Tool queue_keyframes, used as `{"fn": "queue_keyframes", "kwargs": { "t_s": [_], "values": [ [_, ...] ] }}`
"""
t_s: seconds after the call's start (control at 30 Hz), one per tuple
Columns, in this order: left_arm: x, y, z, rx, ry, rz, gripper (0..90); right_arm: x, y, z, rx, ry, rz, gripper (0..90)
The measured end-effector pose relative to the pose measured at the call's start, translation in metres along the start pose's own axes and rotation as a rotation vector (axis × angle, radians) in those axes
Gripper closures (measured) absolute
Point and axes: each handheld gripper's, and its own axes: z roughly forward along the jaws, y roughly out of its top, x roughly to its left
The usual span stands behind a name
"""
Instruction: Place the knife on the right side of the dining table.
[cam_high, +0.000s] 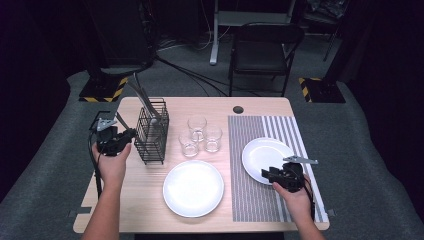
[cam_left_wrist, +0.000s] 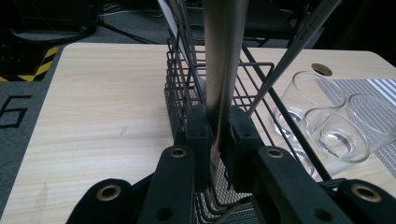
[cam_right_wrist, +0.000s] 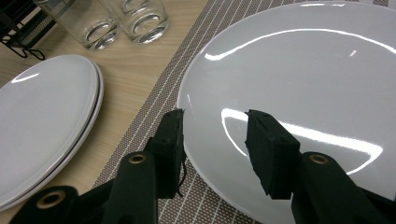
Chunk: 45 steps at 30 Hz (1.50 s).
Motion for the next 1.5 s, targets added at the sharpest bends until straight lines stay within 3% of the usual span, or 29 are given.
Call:
{"fn": "queue_keyframes", "kwargs": {
  "t_s": [0.33, 0.43, 1.5],
  "values": [
    [-0.007, 0.006, 0.002, 0.012, -0.003, 0.044, 81.9, 0.0, 0.0, 0.0, -0.001, 0.005, 0.0, 56.4],
    [-0.011, 0.009, 0.002, 0.008, 0.024, 0.085, 82.2, -0.001, 0.0, 0.001, 0.001, 0.004, 0.001, 56.4],
    [-0.013, 0.042, -0.026, 0.046, -0.026, 0.097, 82.3, -0.002, -0.001, 0.001, 0.004, 0.004, 0.011, 56.5]
  ]
}}
